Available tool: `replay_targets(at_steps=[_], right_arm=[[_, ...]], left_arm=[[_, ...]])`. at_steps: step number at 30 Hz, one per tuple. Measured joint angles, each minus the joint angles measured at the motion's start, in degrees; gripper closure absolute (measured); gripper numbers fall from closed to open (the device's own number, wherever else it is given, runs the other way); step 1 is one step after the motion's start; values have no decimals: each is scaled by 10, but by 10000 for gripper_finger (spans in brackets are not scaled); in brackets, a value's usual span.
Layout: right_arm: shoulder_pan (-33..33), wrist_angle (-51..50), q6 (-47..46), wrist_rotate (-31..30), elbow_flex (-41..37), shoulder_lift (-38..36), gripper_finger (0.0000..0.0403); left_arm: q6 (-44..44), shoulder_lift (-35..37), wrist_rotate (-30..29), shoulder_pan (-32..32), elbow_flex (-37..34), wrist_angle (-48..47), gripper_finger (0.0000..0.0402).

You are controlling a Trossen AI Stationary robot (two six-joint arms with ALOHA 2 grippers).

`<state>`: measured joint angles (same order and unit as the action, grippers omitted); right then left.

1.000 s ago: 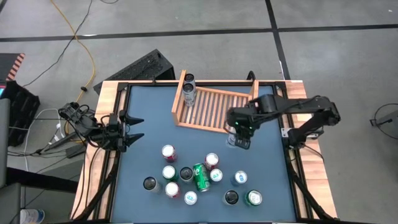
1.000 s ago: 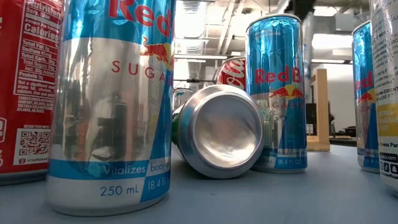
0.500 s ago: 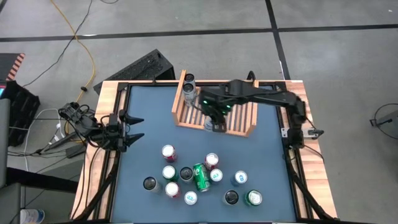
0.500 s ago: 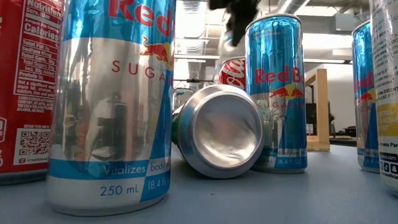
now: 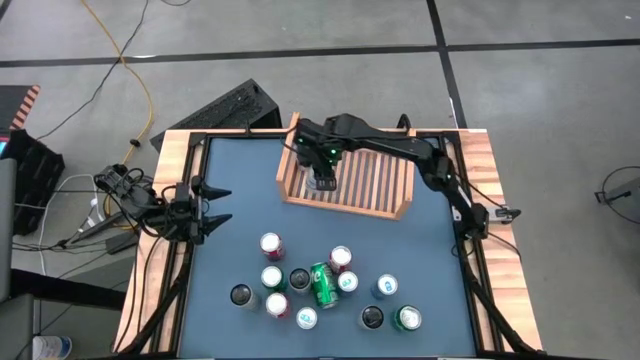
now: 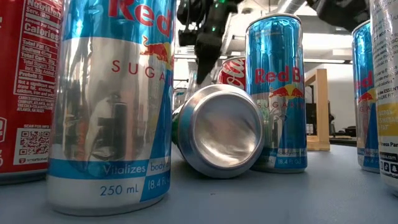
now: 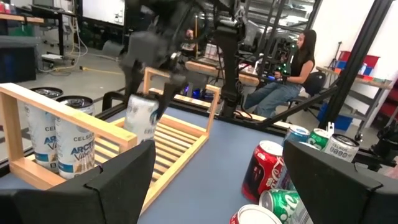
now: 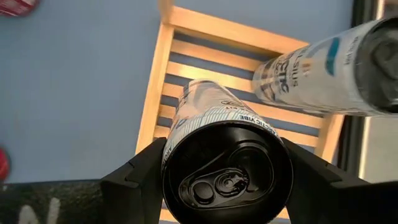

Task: Place canned beverage on shelf
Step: Put the white blue soda can on the shelf aligned with the other white blue soda can

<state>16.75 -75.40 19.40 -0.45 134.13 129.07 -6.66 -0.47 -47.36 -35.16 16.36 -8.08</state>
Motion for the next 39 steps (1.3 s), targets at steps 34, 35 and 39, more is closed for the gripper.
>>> replay_targets(at_steps=[34,35,39], right_arm=[[-1,72,21,5,8,26,148],[-1,71,21,5,8,26,148],[-1,58,21,5,8,26,147]], left_arm=[[2,0,-11,0,0,0,60],[2,0,-11,0,0,0,60],[2,0,-11,0,0,0,60]])
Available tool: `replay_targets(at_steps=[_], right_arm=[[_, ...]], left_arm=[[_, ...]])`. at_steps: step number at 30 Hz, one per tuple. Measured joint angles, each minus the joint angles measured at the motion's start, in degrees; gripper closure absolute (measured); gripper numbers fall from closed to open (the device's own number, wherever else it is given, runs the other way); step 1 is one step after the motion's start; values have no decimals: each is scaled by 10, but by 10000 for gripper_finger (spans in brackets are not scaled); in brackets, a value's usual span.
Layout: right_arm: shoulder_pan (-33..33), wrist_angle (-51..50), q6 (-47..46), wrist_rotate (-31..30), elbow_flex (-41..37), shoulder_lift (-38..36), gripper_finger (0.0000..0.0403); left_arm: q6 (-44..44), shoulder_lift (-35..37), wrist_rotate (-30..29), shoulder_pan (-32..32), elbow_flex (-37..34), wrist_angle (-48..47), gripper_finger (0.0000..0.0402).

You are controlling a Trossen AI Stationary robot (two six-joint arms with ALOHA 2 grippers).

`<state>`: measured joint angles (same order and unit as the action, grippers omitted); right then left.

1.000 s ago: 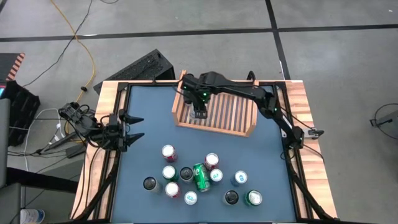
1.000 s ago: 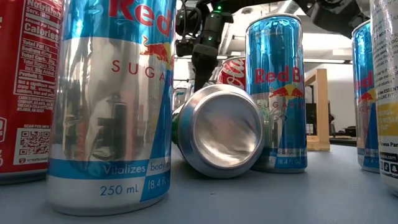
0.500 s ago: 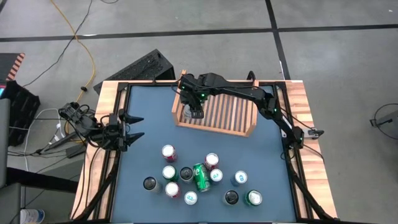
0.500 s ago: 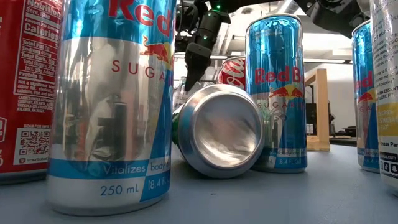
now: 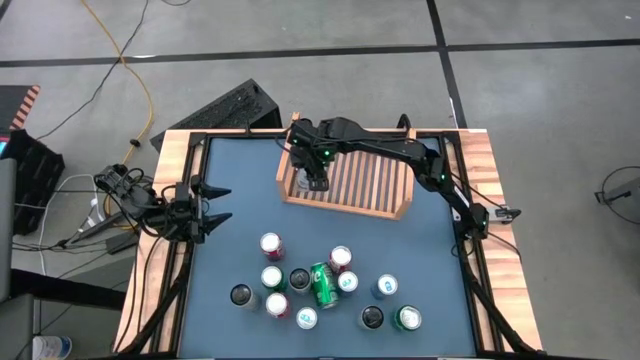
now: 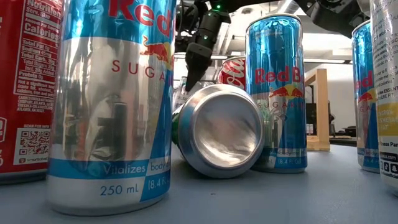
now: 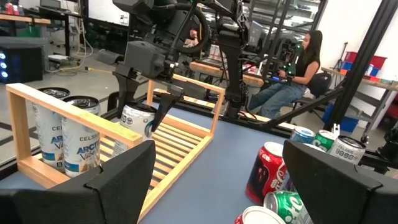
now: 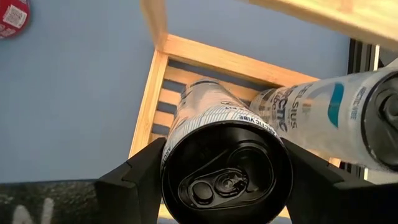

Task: Place canned beverage on shelf
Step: Put the white blue soda can on the shelf aligned with the other white blue soda can

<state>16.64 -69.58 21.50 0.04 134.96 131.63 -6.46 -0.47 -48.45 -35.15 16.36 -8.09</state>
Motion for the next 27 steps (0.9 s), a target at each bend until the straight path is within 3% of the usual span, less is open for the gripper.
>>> replay_targets(at_steps=[17,27], right_arm=[[4,18,1,1,-2,0,145],[4,24,0,3,-2,-1,92]], left_arm=[[7,0,0,0,0,0,60],[9,0,0,0,0,0,60]])
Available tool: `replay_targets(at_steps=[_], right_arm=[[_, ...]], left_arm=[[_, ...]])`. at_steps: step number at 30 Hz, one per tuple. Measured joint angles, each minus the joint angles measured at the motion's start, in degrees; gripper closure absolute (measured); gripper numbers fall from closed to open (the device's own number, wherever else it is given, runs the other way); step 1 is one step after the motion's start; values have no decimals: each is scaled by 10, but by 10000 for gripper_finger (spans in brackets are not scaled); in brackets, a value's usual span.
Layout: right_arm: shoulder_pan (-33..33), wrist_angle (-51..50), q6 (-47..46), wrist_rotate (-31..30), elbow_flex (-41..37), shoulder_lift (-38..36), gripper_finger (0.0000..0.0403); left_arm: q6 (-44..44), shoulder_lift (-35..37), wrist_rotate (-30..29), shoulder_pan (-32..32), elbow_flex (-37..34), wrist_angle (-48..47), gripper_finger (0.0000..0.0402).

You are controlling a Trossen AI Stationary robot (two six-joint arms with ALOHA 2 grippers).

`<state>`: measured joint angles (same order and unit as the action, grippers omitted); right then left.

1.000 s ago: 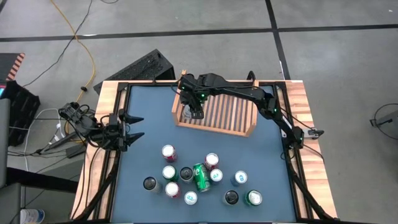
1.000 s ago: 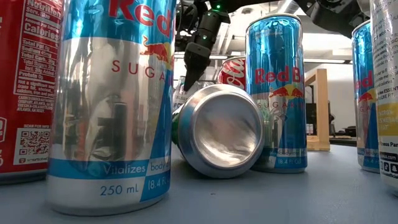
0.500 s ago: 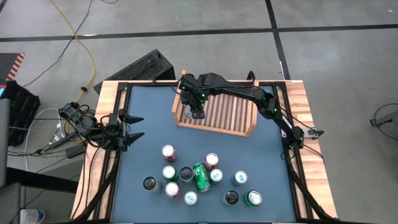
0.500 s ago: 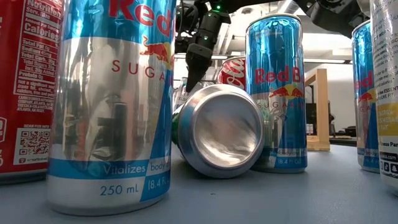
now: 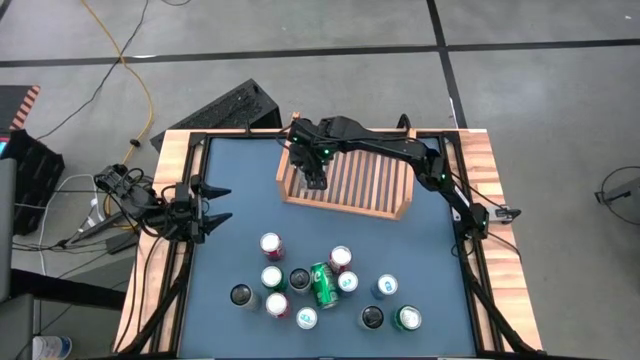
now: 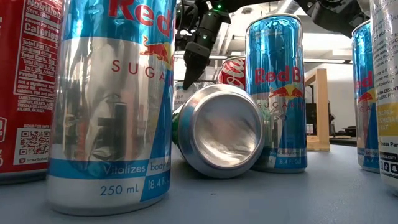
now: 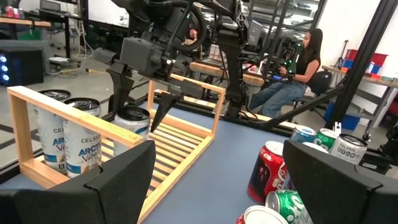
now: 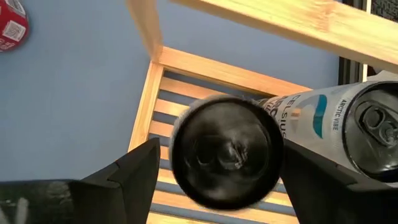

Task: Place canned beverage on shelf
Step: Put the white blue soda can on the shelf aligned with the other white blue soda can

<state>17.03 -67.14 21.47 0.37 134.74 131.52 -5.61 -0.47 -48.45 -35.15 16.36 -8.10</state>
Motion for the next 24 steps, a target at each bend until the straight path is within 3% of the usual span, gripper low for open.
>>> replay_targets(at_steps=[11,19,24], right_arm=[[0,44,15,-6,2,-13,85],[-2,-47,-11,-9,2,-64,87],[0,-92,-41,-16,-27,-78,131]], left_arm=[[0,0,0,0,0,0,60],[-2,0,-1,0,0,-3,60],[-12,0,-1,0,0,-3,60]])
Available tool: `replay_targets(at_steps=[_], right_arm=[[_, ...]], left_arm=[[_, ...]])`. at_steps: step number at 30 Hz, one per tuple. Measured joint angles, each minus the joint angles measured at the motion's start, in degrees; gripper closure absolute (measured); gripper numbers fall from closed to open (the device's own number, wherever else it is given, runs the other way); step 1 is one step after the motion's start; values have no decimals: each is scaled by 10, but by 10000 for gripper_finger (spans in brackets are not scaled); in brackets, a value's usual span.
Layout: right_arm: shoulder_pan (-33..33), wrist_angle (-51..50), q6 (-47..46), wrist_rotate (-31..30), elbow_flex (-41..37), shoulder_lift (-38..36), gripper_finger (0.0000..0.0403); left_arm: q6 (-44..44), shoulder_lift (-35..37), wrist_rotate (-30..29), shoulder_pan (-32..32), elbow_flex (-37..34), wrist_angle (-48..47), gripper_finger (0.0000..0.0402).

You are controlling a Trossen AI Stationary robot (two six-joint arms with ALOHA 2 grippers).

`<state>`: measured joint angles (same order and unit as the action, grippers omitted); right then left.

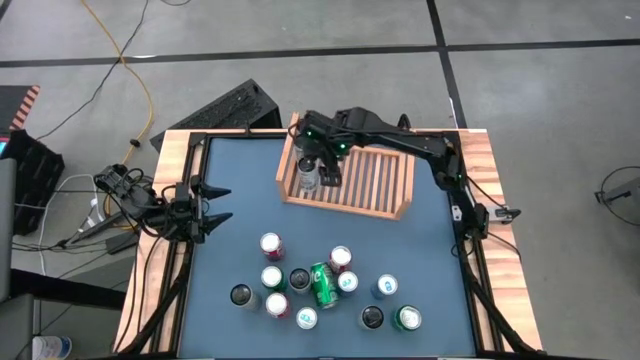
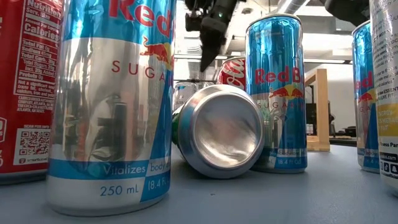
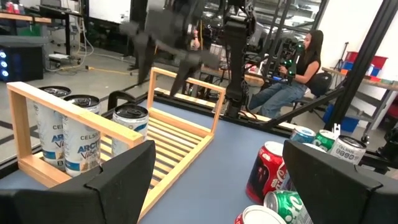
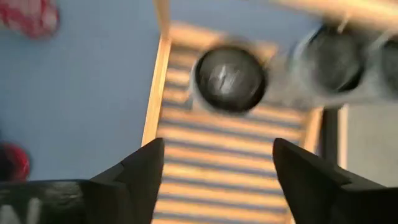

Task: Place canned beverage on shelf
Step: Put the white blue soda can on the shelf aligned with the other white blue soda can

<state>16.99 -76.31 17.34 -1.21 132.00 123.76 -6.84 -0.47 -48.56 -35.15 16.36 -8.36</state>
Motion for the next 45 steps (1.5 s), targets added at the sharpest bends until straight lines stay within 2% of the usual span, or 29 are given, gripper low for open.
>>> replay_targets(at_steps=[4,8,13,16,21,26,35,45], right_arm=[[1,34,-8,39,-75,2,185],[0,119,-8,56,-153,-1,245],[-2,171,-20,83,-209,-2,318],[-1,208,-19,107,-233,-3,347],[6,260,-17,115,-257,-3,380],[16,271,-12,117,-256,-3,399],[23,317,-9,117,-256,-3,403],[26,267,-9,117,-259,-3,403]], left_arm=[[1,0,-1,0,0,0,60],[5,0,-2,0,0,0,60],[6,0,-2,0,0,0,60],[6,0,-5,0,0,1,60],[1,0,-10,0,0,1,60],[-8,0,-14,0,0,1,60],[-9,0,-15,0,0,1,60],[-9,0,-18,0,0,0,60]])
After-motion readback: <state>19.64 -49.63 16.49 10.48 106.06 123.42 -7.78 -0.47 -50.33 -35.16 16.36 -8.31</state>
